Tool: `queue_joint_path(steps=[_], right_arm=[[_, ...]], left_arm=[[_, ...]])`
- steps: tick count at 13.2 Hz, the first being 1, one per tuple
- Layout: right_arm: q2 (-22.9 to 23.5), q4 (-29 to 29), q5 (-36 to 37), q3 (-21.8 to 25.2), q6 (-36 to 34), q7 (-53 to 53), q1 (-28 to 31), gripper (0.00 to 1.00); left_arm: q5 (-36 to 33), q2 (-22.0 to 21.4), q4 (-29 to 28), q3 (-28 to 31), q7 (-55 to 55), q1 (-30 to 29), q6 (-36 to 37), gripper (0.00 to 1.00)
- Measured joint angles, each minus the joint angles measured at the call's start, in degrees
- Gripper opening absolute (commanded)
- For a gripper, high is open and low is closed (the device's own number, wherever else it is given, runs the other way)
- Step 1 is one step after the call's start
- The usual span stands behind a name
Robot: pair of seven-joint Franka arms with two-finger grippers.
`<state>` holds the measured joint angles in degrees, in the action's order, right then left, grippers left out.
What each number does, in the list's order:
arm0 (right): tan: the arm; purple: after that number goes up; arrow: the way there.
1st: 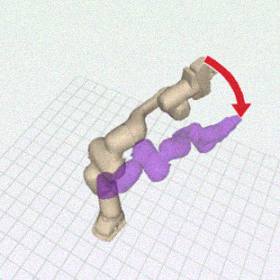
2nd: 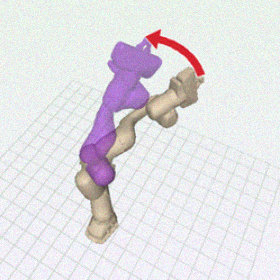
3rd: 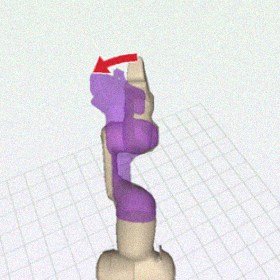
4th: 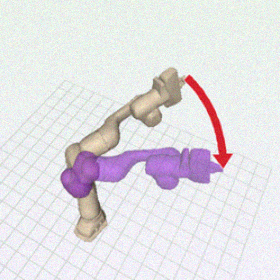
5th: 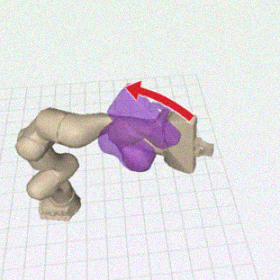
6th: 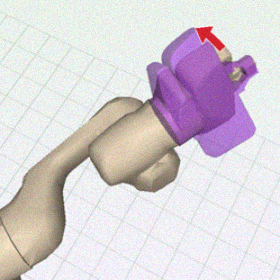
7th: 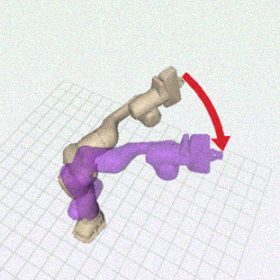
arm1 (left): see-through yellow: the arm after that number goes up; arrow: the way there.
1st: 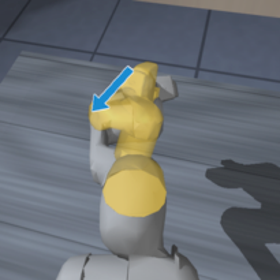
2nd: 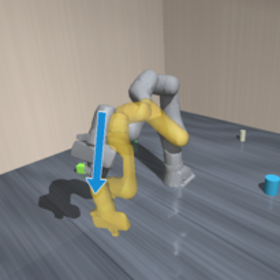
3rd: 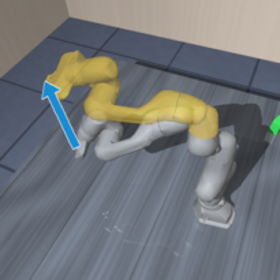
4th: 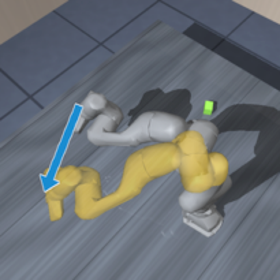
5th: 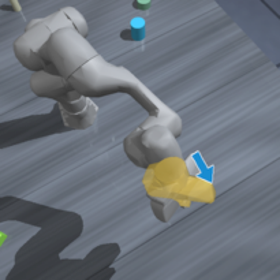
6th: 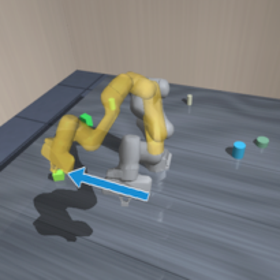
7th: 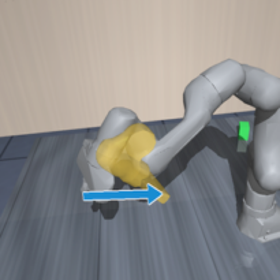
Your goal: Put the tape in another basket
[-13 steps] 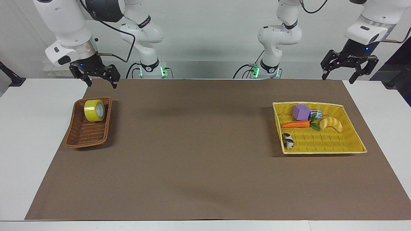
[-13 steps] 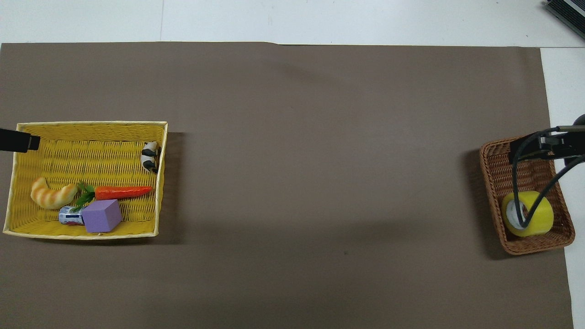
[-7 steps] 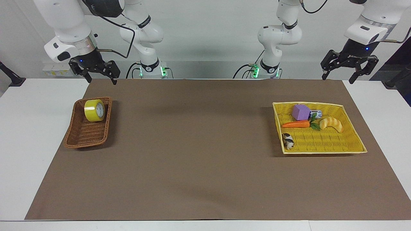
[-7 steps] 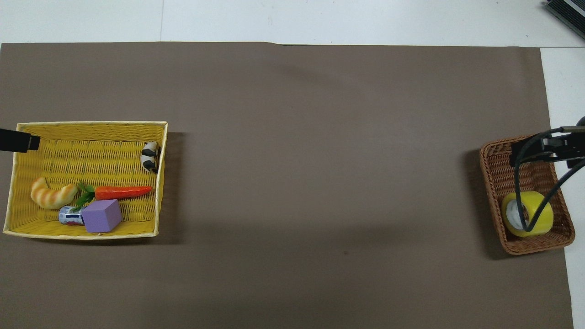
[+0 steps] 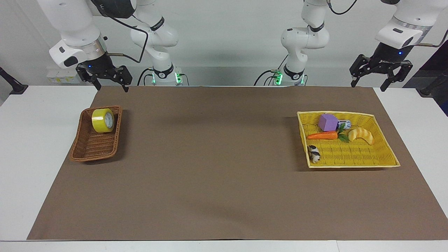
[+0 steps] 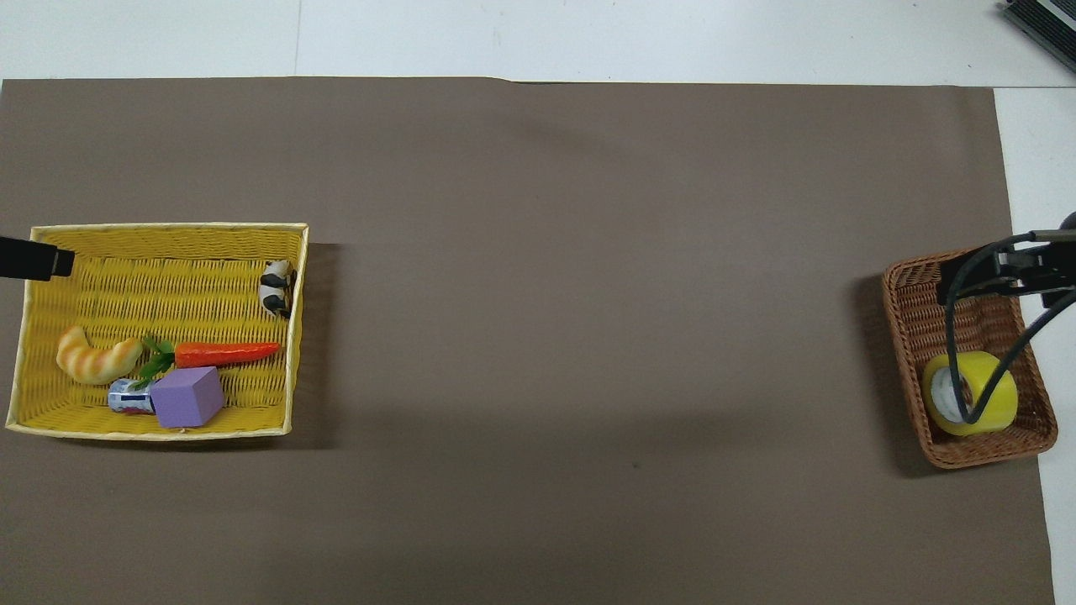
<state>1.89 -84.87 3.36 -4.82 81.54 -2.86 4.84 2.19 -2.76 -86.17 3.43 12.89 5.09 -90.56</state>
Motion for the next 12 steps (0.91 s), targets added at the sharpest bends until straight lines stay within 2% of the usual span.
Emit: queue_joint_path(steps=[12], right_arm=[[0.02,0.39,-0.57,0.11,-0.2,0.0,0.09,1.0]], left_arm=[[-0.03,0.16,-0.03,-0.1,0.0,-0.06,2.28,1.0]])
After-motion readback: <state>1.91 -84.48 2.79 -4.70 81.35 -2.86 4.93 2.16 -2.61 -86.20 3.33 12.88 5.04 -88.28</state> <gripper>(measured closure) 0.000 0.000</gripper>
